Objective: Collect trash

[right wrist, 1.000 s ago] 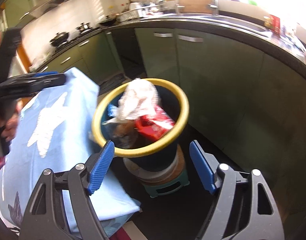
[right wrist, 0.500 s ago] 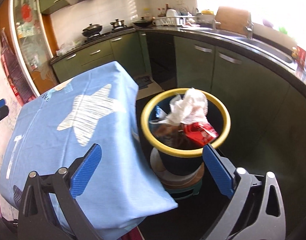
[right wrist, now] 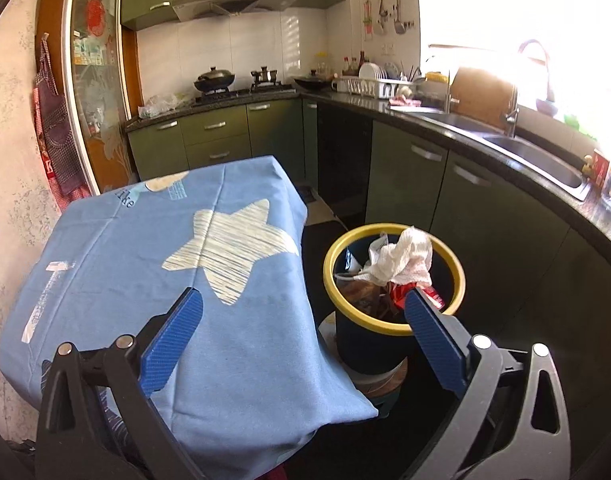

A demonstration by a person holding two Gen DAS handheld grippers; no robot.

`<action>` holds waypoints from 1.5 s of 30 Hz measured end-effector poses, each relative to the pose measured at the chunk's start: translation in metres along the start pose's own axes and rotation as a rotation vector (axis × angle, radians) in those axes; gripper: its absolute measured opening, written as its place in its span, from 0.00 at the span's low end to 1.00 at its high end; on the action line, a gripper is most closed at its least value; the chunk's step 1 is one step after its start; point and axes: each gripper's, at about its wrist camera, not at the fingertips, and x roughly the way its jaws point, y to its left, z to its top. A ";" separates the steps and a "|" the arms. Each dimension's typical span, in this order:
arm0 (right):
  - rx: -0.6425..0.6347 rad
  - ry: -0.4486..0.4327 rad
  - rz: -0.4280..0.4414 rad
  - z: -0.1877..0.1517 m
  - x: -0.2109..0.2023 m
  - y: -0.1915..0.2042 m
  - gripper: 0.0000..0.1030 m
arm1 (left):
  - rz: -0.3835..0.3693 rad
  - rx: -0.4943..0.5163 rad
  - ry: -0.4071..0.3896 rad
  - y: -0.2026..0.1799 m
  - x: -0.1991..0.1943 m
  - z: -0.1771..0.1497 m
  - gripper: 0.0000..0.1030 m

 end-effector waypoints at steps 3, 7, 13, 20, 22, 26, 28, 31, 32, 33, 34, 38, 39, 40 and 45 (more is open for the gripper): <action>-0.012 -0.055 -0.014 0.005 -0.021 0.004 0.94 | 0.000 -0.014 -0.016 0.004 -0.017 -0.005 0.95; -0.014 -0.084 -0.016 0.009 -0.032 0.006 0.94 | 0.021 -0.008 -0.044 0.007 -0.038 -0.010 0.95; -0.003 -0.084 -0.015 0.011 -0.029 0.005 0.94 | 0.053 -0.006 -0.079 0.009 -0.051 -0.005 0.95; -0.015 -0.079 -0.015 0.008 -0.028 0.008 0.94 | 0.042 -0.018 -0.058 0.010 -0.045 -0.001 0.95; -0.015 -0.076 -0.013 0.008 -0.027 0.009 0.94 | 0.040 -0.020 -0.056 0.010 -0.045 -0.001 0.95; -0.014 -0.079 -0.013 0.007 -0.028 0.009 0.94 | 0.032 -0.021 -0.051 0.009 -0.042 -0.001 0.95; -0.013 -0.080 -0.013 0.008 -0.028 0.009 0.94 | 0.028 -0.022 -0.049 0.008 -0.041 -0.001 0.95; -0.014 -0.080 -0.012 0.008 -0.028 0.009 0.94 | 0.029 -0.020 -0.051 0.007 -0.041 -0.002 0.95; -0.015 -0.080 -0.011 0.008 -0.028 0.009 0.94 | 0.029 -0.019 -0.052 0.007 -0.041 -0.003 0.95; -0.015 -0.081 -0.011 0.008 -0.028 0.009 0.94 | 0.029 -0.019 -0.051 0.006 -0.042 -0.003 0.95; -0.014 -0.081 -0.012 0.008 -0.028 0.009 0.94 | 0.028 -0.019 -0.051 0.006 -0.042 -0.003 0.95; -0.014 -0.082 -0.011 0.008 -0.028 0.008 0.94 | 0.031 -0.019 -0.050 0.005 -0.042 -0.003 0.95; -0.013 -0.082 -0.011 0.008 -0.029 0.008 0.94 | 0.030 -0.019 -0.049 0.005 -0.041 -0.003 0.95; -0.013 -0.082 -0.011 0.008 -0.029 0.008 0.94 | 0.029 -0.019 -0.048 0.005 -0.042 -0.004 0.95; -0.013 -0.083 -0.011 0.008 -0.029 0.008 0.94 | 0.024 -0.019 -0.045 0.007 -0.041 -0.003 0.95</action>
